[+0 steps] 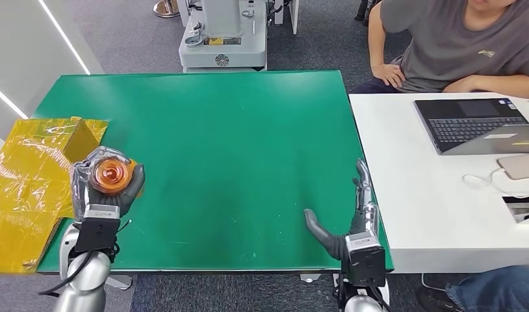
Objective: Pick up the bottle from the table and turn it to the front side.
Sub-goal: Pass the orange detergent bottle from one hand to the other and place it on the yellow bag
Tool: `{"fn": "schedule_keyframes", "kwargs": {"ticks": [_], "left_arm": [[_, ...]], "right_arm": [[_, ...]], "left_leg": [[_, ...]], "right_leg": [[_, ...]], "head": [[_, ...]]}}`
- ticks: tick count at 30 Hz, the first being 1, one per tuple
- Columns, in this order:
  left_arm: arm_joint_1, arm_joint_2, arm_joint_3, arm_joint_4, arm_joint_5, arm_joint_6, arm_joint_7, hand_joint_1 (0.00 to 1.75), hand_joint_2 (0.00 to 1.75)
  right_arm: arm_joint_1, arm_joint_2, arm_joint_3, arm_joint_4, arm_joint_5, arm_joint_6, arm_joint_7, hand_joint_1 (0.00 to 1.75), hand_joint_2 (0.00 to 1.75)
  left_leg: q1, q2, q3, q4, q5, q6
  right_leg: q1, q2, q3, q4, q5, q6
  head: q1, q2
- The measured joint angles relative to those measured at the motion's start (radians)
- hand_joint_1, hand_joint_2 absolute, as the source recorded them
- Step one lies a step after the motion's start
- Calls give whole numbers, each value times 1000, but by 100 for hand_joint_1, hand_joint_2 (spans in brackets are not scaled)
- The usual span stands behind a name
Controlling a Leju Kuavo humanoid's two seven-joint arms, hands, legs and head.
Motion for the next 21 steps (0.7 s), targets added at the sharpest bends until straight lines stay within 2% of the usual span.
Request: {"fn": "schedule_keyframes", "kwargs": {"ticks": [6, 13, 15, 19, 21], "left_arm": [[-30, 49, 21, 21, -78, 5, 23, 175, 175], [-113, 134, 31, 97, -316, 100, 100, 175, 175], [-115, 149, 30, 116, -409, 137, 135, 175, 175], [-115, 181, 29, 156, -713, 240, 263, 175, 175], [-115, 191, 29, 173, -795, 260, 298, 175, 175]], "right_arm": [[6, 4, -6, 0, 0, 10, -1, 0, 175], [7, 14, -6, 2, 13, 48, 14, 0, 175], [5, 18, -6, 4, 15, 63, 18, 0, 175], [-2, 25, -6, 12, 17, 82, 23, 0, 175], [-8, 29, -6, 16, 17, 86, 26, 0, 175]], "left_leg": [[0, 0, 0, 0, 0, 0], [0, 0, 0, 0, 1, -1], [1, 0, 0, 0, 1, -1], [1, 0, 0, 0, 1, -1], [1, 0, 0, 0, 1, -1]], "right_leg": [[0, 0, 0, 0, 0, 0], [0, 0, 0, 0, 0, 0], [1, 1, 0, 0, 0, 0], [1, 1, 0, 0, 0, 0], [1, 0, 0, 0, 0, -1]], "head": [[0, 0], [0, 0], [0, 0], [0, 0], [0, 0]]}}
